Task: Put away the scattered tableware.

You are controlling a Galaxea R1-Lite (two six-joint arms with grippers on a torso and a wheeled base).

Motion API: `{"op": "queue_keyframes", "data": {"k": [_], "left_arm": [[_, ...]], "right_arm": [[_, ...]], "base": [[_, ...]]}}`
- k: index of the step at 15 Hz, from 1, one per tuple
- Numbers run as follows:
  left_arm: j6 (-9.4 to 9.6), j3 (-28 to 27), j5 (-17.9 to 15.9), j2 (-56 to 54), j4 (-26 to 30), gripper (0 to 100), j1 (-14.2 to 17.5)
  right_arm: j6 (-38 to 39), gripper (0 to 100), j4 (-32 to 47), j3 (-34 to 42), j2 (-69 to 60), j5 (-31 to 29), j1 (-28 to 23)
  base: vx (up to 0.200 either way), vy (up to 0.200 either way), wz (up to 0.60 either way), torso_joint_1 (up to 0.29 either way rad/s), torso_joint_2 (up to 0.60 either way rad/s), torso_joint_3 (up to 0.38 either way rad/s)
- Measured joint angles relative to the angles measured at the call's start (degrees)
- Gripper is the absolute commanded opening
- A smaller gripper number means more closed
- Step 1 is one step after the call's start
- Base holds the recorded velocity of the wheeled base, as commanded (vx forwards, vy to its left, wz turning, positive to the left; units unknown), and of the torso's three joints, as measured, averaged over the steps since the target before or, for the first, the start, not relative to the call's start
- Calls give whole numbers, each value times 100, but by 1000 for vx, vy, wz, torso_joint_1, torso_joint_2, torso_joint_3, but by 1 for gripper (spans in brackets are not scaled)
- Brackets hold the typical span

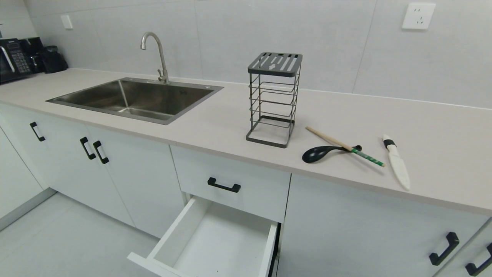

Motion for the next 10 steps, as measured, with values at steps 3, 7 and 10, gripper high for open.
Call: {"op": "queue_keyframes", "data": {"k": [3,7,10], "left_arm": [[-4,-2,-4,0,0,100,0],[-4,0,-4,0,2,100,0],[-4,0,-2,0,2,100,0]], "right_arm": [[0,0,-2,0,-1,-2,-2],[0,0,-2,0,2,0,0],[0,0,-2,0,0,0,0]], "base": [[0,0,0,377,-489,-232],[0,0,0,304,-498,-239],[0,0,0,281,-527,-258]]}}
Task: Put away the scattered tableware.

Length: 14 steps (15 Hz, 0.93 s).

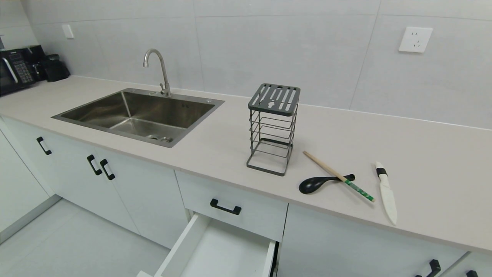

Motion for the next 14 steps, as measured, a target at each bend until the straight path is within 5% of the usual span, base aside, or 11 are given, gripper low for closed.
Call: {"op": "queue_keyframes", "data": {"k": [5,10,11,14], "left_arm": [[0,0,0,0,-6,100,0],[0,0,-1,0,2,100,0],[0,0,-1,0,2,100,0],[0,0,0,0,2,100,0]], "right_arm": [[0,0,-6,0,0,0,0],[-10,0,-4,0,0,0,0],[-5,100,-1,0,2,-2,0],[0,100,0,0,0,-2,0]], "base": [[0,0,0,272,-524,-247],[0,0,0,44,-81,-39],[0,0,0,0,0,0],[0,0,0,0,0,0]]}}
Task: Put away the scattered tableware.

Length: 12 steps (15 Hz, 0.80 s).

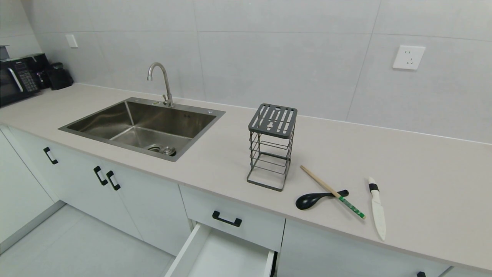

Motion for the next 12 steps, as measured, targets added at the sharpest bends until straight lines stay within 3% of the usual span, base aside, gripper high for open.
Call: {"op": "queue_keyframes", "data": {"k": [4,6,7,8,12], "left_arm": [[0,0,-1,0,0,100,0],[0,0,0,0,2,100,0],[0,0,-1,0,0,100,0],[0,0,0,0,0,100,0],[0,0,0,0,2,100,0]], "right_arm": [[56,100,-1,0,0,5,0],[23,100,-385,0,2,50,5],[-34,100,-990,-50,13,145,-2],[-111,100,-1371,-177,82,462,-11],[-230,100,-1073,-1151,1275,1420,68]], "base": [[0,0,0,0,0,0],[0,0,0,0,0,0],[0,0,0,0,0,0],[0,0,0,0,0,0],[0,0,0,0,0,0]]}}
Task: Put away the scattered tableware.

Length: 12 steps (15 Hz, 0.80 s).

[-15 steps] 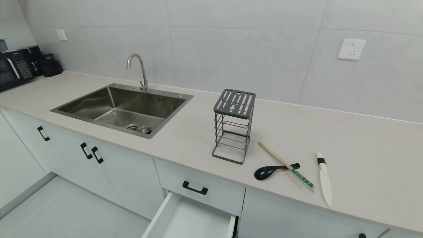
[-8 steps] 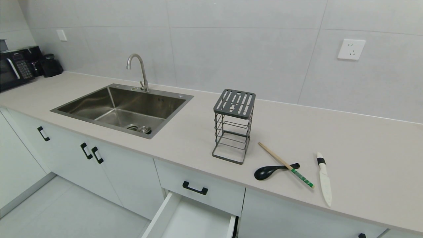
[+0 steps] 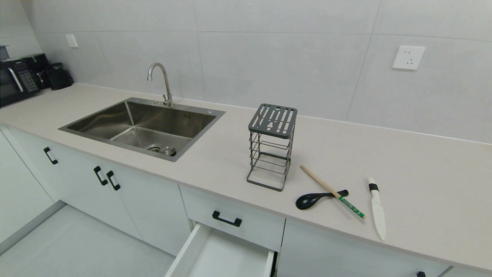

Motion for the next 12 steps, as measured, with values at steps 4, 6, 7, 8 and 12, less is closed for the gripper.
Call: {"op": "queue_keyframes", "data": {"k": [4,6,7,8,12], "left_arm": [[0,0,-1,0,-2,100,0],[0,0,0,0,-2,100,0],[0,0,-1,0,-2,100,0],[0,0,-1,0,-2,100,0],[0,0,-1,0,-2,100,0]], "right_arm": [[-85,100,145,-412,1726,380,560],[-193,100,160,-460,2583,402,887],[-269,100,160,-468,2970,386,1009],[-329,100,140,-485,3328,334,1092],[-402,100,-150,-644,4353,110,1211]], "base": [[0,0,0,0,0,0],[0,0,0,0,0,0],[0,0,0,0,0,0],[0,0,0,0,0,0],[0,0,0,0,0,0]]}}
